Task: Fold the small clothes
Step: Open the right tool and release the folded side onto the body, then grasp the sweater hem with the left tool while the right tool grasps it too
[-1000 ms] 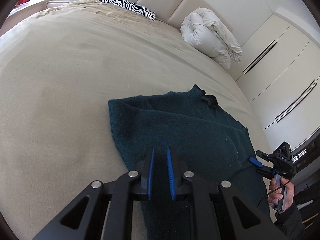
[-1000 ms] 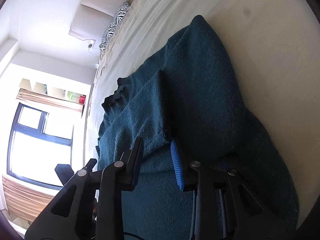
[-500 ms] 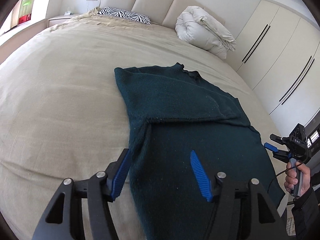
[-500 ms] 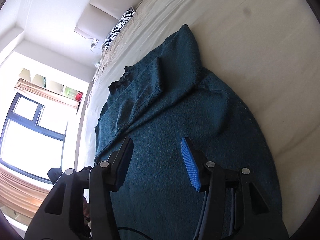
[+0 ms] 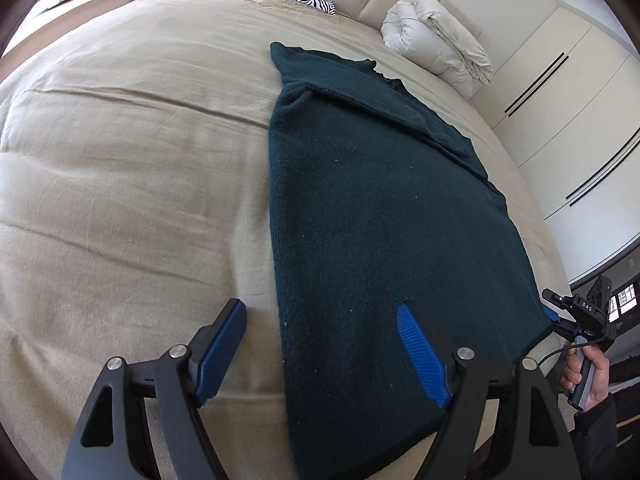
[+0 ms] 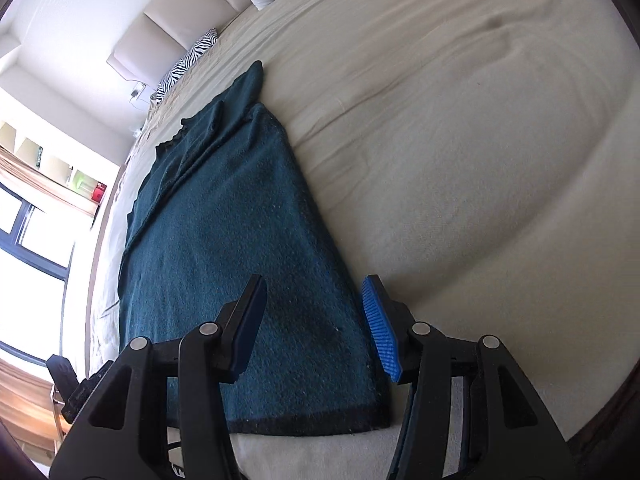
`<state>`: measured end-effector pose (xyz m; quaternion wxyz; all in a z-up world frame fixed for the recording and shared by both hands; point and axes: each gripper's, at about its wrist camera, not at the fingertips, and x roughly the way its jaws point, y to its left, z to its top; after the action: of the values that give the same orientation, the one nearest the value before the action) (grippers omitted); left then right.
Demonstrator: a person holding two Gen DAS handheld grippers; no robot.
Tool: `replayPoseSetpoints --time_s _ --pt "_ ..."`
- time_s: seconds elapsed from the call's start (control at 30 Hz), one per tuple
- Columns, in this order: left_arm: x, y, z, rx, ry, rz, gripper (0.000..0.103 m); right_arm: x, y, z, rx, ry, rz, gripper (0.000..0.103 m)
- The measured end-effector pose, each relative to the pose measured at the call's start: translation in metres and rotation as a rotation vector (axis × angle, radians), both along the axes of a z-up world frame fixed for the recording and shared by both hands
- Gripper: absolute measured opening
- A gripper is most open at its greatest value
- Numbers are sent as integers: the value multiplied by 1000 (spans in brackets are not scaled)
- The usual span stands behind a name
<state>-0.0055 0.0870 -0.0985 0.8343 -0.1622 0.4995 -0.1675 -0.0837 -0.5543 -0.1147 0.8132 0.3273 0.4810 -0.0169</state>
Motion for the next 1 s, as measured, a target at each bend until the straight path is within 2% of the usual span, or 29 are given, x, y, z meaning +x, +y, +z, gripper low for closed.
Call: replayPoseSetpoints --time_s 0.27,0.37,0.5,0.73,0.8,0.83,0.87,1.0 --pt "-18 12 -4 -105 88 -7 74 -9 0 1 28 15 40 48" --pt "-22 16 -5 -105 125 1 66 -12 -3 2 48 12 38 48" --pt "-28 20 -4 -129 168 16 66 -13 -9 6 59 6 20 48" --pt "-31 10 -6 -96 191 -6 64 -22 -25 9 80 5 -19 48" --pt "-29 7 -5 -89 195 -23 56 -19 -24 5 86 25 0 48" --pt "-28 5 -6 -91 207 -34 43 -18 -23 5 81 33 13 48" --pt "-27 4 -7 -91 217 -42 35 -17 -22 5 83 37 25 48" --pt "-27 4 -10 -93 224 -47 32 -12 -20 1 129 65 57 48"
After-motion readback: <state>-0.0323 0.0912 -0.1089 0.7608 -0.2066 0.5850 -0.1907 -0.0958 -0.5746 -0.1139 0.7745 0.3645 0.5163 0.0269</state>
